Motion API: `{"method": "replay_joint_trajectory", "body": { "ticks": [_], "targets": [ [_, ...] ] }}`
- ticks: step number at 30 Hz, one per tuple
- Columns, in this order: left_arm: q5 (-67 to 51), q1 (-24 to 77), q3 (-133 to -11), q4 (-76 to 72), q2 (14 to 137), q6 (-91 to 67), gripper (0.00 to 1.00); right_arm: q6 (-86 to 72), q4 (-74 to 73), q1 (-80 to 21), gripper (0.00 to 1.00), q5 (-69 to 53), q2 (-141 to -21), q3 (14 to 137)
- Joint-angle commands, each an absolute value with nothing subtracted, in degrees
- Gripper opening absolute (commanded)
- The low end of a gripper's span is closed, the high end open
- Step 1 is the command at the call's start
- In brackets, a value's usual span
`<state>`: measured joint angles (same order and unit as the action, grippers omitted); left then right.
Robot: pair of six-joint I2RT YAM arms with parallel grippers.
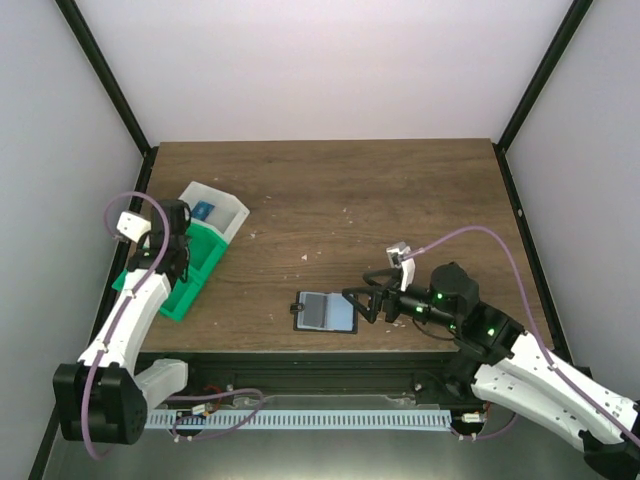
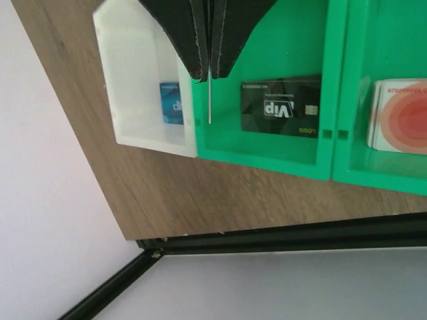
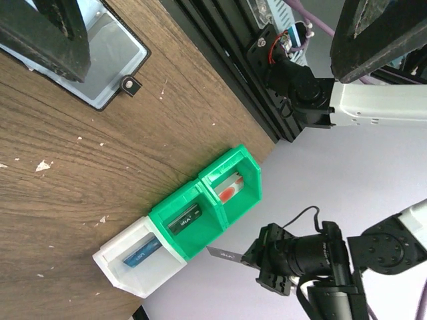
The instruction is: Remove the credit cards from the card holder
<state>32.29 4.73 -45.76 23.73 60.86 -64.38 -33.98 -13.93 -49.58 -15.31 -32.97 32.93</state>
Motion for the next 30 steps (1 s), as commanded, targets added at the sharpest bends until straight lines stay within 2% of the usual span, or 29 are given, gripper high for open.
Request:
{"method": "replay_joint_trajectory", "body": {
  "ticks": [1, 9, 21, 30],
  "targets": [
    [32.7, 2.1, -47.2, 22.5, 62.0, -63.6, 0.00, -35.9, -15.7, -49.5, 1.00, -14.0, -30.5, 34.2],
    [29.3, 1.1, -42.2, 11.2, 66.7, -60.7, 0.00, -38.6, -17.5, -49.6, 1.00, -14.6, -28.6, 34.4],
    [36.1, 1.1, -44.1, 9.7, 75.1, -60.1, 0.00, -40.1, -20.7, -49.6, 1.00, -12.7, -28.2, 36.3],
    [35.6, 1.1, -42.0, 3.8, 77.9, -59.6, 0.00, -41.0, -22.9, -49.6, 1.00, -10.9, -27.9, 37.4]
  ]
}}
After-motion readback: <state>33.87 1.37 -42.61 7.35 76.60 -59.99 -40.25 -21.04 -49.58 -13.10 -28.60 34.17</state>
